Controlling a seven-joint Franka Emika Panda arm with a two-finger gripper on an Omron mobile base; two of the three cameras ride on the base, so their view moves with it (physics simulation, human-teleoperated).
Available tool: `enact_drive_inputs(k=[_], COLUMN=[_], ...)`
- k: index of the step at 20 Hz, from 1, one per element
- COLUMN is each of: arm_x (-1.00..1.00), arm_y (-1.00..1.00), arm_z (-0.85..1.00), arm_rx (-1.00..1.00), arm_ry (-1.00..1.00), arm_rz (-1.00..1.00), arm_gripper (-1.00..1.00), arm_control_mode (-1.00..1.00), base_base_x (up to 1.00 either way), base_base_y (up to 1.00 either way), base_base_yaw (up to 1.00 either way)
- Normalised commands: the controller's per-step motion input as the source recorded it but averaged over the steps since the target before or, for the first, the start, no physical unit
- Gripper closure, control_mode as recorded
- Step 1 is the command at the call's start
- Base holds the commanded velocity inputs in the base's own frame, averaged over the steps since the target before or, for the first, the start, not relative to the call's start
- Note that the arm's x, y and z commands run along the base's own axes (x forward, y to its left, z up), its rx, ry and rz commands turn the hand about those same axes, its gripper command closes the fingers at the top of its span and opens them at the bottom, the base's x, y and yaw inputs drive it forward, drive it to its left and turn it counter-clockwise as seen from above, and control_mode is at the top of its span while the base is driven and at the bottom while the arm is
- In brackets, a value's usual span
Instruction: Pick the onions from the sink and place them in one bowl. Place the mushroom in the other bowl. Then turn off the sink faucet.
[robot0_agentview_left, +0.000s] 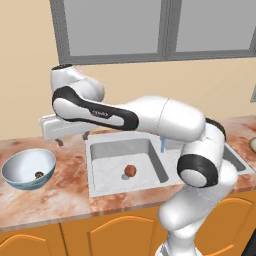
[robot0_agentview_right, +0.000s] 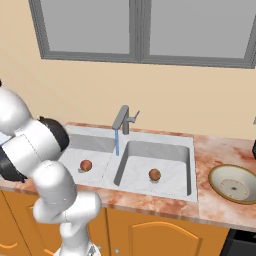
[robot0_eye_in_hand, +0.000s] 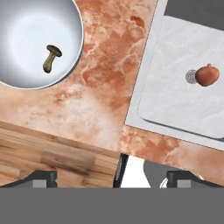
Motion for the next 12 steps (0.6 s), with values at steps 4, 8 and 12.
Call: enact_drive_inputs(k=[4, 8, 12], arm_x=[-0.23, -0.11, -0.01], arm_y=[-0.95, -0.99, -0.93], arm_z=[-0.01, -0.07, -0.17], arm_rx=[0.08, 0.07, 0.05], arm_ry=[0.0, 0.0, 0.03], arm_rz=[-0.04, -0.01, -0.01], arm_gripper=[-1.0, -1.0, -1.0], arm_control_mode=[-1.0, -1.0, -1.0], base_base_x=[0.0, 0.0, 0.0], base_base_y=[0.0, 0.0, 0.0], base_base_yaw=[0.0, 0.0, 0.0])
